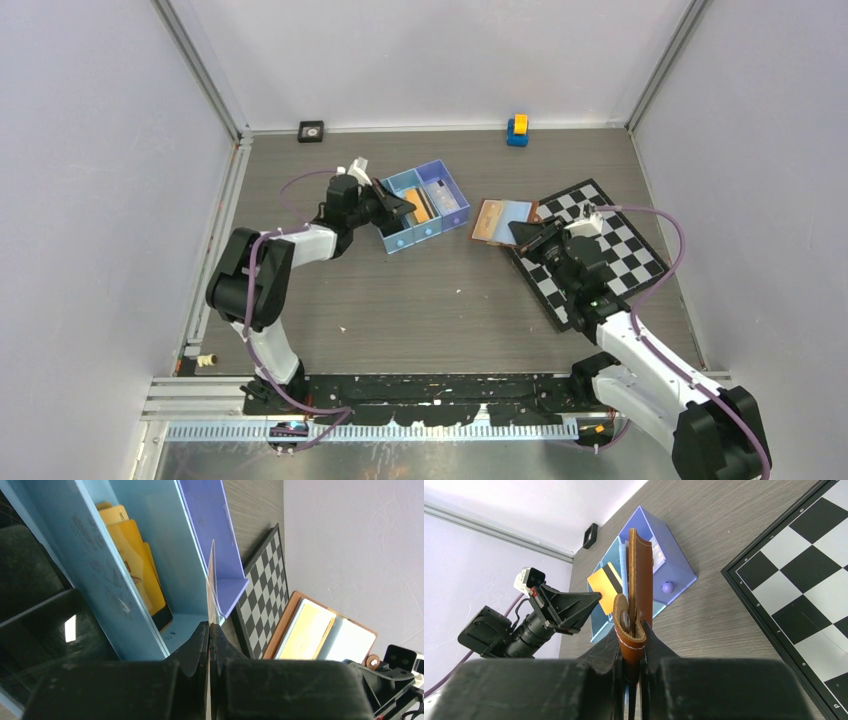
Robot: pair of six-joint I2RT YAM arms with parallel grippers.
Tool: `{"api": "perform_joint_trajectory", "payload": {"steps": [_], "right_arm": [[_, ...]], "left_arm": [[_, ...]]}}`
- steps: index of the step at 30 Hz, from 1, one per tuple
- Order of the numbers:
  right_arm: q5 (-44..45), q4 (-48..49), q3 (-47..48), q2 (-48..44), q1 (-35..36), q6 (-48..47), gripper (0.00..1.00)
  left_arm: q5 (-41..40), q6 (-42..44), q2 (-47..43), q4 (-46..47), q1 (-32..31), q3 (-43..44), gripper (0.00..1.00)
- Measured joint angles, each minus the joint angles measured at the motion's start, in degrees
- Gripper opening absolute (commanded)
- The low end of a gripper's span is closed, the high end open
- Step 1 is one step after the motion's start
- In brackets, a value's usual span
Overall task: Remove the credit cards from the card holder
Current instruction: Place the credit card in the storage box, then remove the credit card from the card holder.
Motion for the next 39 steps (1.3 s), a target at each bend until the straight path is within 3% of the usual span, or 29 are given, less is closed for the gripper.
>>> {"api": "perform_joint_trajectory", "payload": {"steps": [12,14,17,25,31,35,39], "right_arm": [[0.0,0.5,0.0,1.1,0.0,0.0,0.01],[0.0,0.6,0.0,1.2,0.0,0.0,0.0],[0.0,1.1,0.0,1.9,0.0,0.0,0.01],[-0.4,1.9,0.0,2.7,0.0,-0.1,0.01],[-6.6,6.4,0.0,5.7,0.0,-0.9,0.01],[-12.6,12.2,0.0,9.4,0.0,-0.5,0.0],[-18.5,20.6,0.0,13.7,0.0,1.1,0.01]], "left_arm": [[1.0,-3.1,4.7,2.3,2.1,0.7,0.02],[1.4,-3.2,4.7,2.3,2.1,0.7,0.09],[1.3,-3.0,4.7,2.3,2.0,0.7,0.29],[1.0,-3.1,2.8,3.0,1.6,0.0,0.42],[-1.9,1.0,-8.1,-3.1,0.6,-3.8,0.6],[-6.3,8.2,-19.6,-10.4,-4.3,-4.1,0.72],[-5.9,12.2,-29.7,-9.0,-8.1,-9.7,0.83]]}}
